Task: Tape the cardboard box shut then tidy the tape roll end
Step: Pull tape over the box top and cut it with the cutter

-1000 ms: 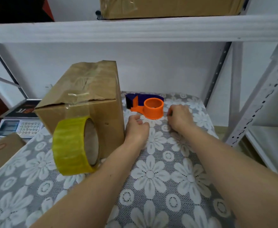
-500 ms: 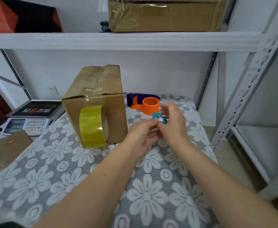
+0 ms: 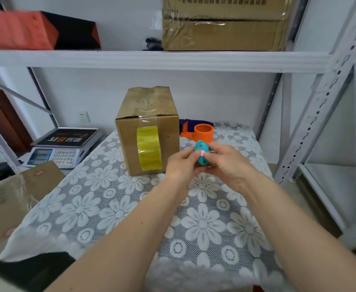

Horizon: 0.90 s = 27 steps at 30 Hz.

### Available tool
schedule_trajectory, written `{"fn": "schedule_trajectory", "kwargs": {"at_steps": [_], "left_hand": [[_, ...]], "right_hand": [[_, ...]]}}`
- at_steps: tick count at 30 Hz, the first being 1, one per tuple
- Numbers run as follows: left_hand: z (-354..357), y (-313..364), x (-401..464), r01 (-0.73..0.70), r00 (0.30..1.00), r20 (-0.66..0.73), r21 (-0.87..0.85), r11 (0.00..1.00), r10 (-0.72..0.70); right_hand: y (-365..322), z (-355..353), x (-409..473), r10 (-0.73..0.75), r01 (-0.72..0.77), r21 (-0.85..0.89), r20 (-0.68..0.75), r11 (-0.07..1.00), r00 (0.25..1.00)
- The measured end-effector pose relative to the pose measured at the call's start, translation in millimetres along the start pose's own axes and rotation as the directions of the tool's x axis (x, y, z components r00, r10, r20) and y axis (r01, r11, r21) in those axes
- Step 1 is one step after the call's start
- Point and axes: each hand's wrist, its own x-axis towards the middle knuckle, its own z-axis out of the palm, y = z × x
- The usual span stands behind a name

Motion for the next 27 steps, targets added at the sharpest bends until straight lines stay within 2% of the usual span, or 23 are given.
{"fn": "schedule_trajectory", "kwargs": {"at_steps": [5, 9, 14, 17, 19, 21, 23, 25, 27], "left_hand": [[-11, 9, -13, -0.199, 0.977, -0.022, 0.274, 0.941, 0.213], [-9, 21, -18, -0.3, 0.912, -0.104, 0.489, 0.819, 0.396], [-3, 31, -35, -0.377, 0.888, 0.012, 0.594, 0.711, 0.46], [-7, 36, -44, -0.426, 0.875, 0.125, 0.659, 0.62, 0.468], [-13, 45, -48, -0.495, 0.828, 0.151, 0.647, 0.58, 0.54], [-21, 57, -50, -0.576, 0.753, 0.087, 0.566, 0.589, 0.652], [-29, 67, -50, -0.61, 0.715, -0.022, 0.469, 0.639, 0.699], [-39, 72, -47, -0.599, 0.701, -0.167, 0.389, 0.7, 0.693], [-52, 72, -41, -0.524, 0.692, -0.335, 0.375, 0.765, 0.639]], "right_hand": [[10, 15, -6, -0.086, 0.088, 0.104, -0.02, 0.991, 0.996], [4, 25, -8, -0.145, 0.151, 0.248, -0.042, 0.957, 0.989], [-5, 31, -6, -0.148, 0.194, 0.231, -0.202, 0.953, 0.968], [-7, 30, -2, -0.161, 0.202, 0.155, -0.243, 0.967, 0.957], [-10, 33, -1, -0.176, 0.202, 0.09, -0.237, 0.975, 0.956], [-13, 40, 0, -0.204, 0.221, 0.059, -0.214, 0.974, 0.955], [-16, 46, 3, -0.22, 0.235, 0.049, -0.215, 0.971, 0.952], [-19, 53, 4, -0.215, 0.234, 0.06, -0.228, 0.97, 0.95], [-21, 58, 5, -0.226, 0.24, 0.037, -0.224, 0.97, 0.948]]}}
